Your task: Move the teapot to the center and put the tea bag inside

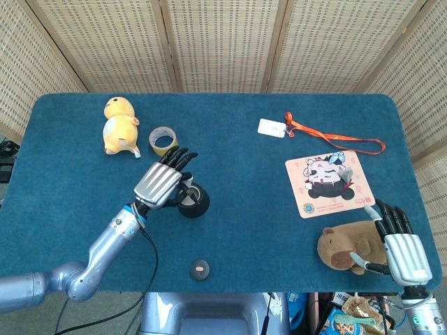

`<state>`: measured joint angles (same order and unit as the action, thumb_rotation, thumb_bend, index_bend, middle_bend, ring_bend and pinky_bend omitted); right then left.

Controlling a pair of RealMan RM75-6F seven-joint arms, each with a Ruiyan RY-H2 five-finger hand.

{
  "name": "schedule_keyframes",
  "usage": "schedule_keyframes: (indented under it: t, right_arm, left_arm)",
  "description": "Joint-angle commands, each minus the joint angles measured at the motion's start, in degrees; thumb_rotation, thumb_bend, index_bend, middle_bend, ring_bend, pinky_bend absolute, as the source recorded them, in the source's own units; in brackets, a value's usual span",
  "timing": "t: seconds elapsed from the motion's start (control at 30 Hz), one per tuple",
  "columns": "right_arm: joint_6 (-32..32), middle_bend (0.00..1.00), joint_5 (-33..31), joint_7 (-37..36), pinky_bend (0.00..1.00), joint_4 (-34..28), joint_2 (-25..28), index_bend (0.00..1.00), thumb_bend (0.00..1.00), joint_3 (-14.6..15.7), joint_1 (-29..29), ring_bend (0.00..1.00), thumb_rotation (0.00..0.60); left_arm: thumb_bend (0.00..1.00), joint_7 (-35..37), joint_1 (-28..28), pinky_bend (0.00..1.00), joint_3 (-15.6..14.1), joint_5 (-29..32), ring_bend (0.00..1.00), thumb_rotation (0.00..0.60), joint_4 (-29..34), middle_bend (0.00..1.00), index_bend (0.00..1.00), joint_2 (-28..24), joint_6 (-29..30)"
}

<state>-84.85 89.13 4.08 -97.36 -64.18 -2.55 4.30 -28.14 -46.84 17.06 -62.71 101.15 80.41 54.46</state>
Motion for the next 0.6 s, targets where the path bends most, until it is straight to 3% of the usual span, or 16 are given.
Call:
schedule_keyframes:
  t: [0.03, 0.6]
  right_arm:
    - [0.06, 0.09, 0.06, 0.05, 0.06, -0.01, -0.02, 0.09, 0.33, -0.02, 0.10, 0.00, 0.413]
    - [0.65, 0.09, -0.15, 0.42, 0.06, -0.46, 0.00, 0.09, 0.33, -0.11, 0.68, 0.00, 0.419]
  left_arm:
    - [0.50, -1.90, -2.74, 0.00, 0.76, 2.02, 0.00, 0.600, -1.03, 0.11, 0.63, 2.00, -0.99]
    - [0.50, -9.33, -13.18, 0.00, 0.05, 8.58, 0.00, 0.600, -4.72, 0.11, 0.63, 9.01, -2.51]
